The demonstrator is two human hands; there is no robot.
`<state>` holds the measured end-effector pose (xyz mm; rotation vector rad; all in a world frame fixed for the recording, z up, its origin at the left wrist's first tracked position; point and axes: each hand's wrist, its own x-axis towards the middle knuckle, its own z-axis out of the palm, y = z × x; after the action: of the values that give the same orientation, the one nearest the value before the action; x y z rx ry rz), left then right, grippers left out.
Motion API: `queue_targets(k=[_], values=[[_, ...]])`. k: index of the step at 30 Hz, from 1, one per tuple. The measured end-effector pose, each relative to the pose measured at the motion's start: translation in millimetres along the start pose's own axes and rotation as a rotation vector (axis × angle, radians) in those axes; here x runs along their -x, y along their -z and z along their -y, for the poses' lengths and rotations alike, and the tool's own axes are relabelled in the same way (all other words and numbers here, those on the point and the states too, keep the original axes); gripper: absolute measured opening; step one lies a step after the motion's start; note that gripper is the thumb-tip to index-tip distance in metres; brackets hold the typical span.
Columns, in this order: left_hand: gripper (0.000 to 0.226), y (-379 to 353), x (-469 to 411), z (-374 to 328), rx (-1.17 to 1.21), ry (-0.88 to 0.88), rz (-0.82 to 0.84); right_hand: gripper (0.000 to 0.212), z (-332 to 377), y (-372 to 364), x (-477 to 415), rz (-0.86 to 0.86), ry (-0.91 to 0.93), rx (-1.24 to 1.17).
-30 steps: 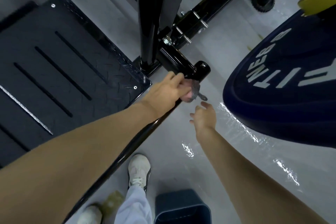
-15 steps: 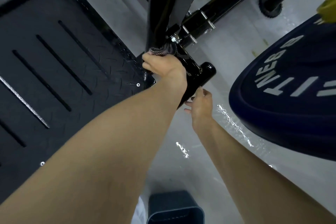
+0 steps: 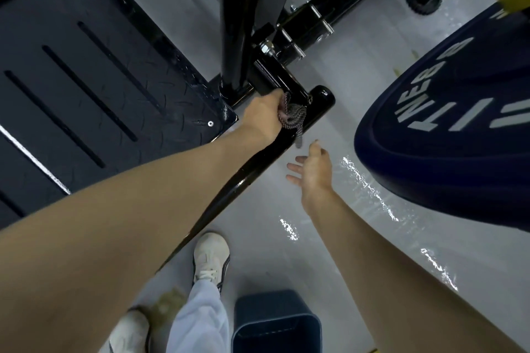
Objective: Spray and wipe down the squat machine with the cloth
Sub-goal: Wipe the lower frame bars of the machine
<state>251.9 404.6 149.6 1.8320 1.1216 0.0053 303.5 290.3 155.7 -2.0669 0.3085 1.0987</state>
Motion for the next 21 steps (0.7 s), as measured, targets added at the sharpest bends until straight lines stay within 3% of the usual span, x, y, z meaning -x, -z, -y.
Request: queue_targets(k=[5,10,13,15,18,21], values=[[0.019,21,22,4,-0.233,-0.269,0.096,0.045,3,-4,7,0.026,0.036,0.008],[0.027,30,70,34,-0.579,-0.569,0.132,0.046,1,-6,10,0.045,0.008,-0.043],[0.017,28,58,27,-0.611,-0.712,0.136,0.048,-8,-3,9,0.023,-0.034,-0.046],[0.009,23,33,0,-0.589,-0.744,0.077,0.05,-12,1,6,0.006,-0.086,-0.063],[0.028,2,-3,-56,-0.729,-0.754,0.037,0.052,-11,9,3,-0.004,-0.118,-0.071],[0.04,-19,-12,-74,-1.034,-0.717,0.241,0.052,-5,14,0,-0.035,-0.105,-0.074]])
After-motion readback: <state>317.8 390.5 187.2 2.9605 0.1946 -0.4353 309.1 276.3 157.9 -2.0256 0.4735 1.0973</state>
